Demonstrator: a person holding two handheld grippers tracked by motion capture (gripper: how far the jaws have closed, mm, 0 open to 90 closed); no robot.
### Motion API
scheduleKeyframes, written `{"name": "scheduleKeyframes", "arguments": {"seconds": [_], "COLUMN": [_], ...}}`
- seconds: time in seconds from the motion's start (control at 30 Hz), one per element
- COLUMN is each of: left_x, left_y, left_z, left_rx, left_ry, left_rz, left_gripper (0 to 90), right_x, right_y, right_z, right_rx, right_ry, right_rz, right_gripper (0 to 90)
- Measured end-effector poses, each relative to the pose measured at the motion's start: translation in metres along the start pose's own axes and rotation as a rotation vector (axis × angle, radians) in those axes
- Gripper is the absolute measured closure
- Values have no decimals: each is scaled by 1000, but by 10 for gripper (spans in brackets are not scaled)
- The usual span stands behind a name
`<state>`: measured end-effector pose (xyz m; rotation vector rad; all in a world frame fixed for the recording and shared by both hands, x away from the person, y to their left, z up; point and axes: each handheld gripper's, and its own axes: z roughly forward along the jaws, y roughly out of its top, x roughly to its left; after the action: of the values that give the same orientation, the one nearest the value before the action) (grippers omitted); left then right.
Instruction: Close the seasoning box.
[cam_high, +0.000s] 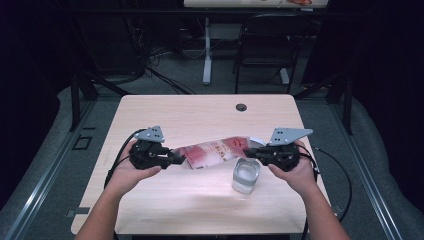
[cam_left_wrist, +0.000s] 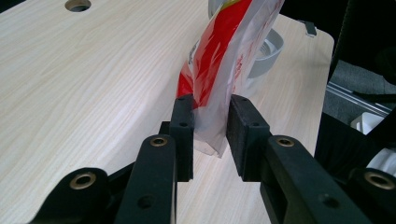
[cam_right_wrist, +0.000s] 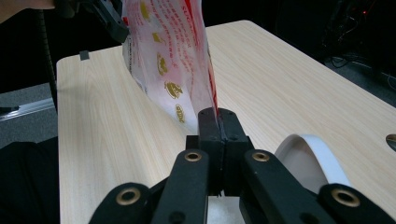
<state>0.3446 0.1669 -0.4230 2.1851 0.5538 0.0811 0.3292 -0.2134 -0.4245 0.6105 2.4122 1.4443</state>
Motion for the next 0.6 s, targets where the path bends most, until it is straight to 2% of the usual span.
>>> {"name": "scheduleKeyframes", "arguments": {"seconds": [0.3, 0.6], "left_x": [4, 7], "left_y": [-13, -24], "left_z": [5, 7], "left_rx": [-4, -30], "left_ry": [-11, -20], "left_rz": [-21, -27], "left_gripper": [730, 730], "right_x": [4, 8], "right_y": [5, 10], "right_z": [4, 6], "right_rx": [32, 63], "right_ry": [3, 7], "right_rz": [-16, -29], "right_gripper": [900, 899]}}
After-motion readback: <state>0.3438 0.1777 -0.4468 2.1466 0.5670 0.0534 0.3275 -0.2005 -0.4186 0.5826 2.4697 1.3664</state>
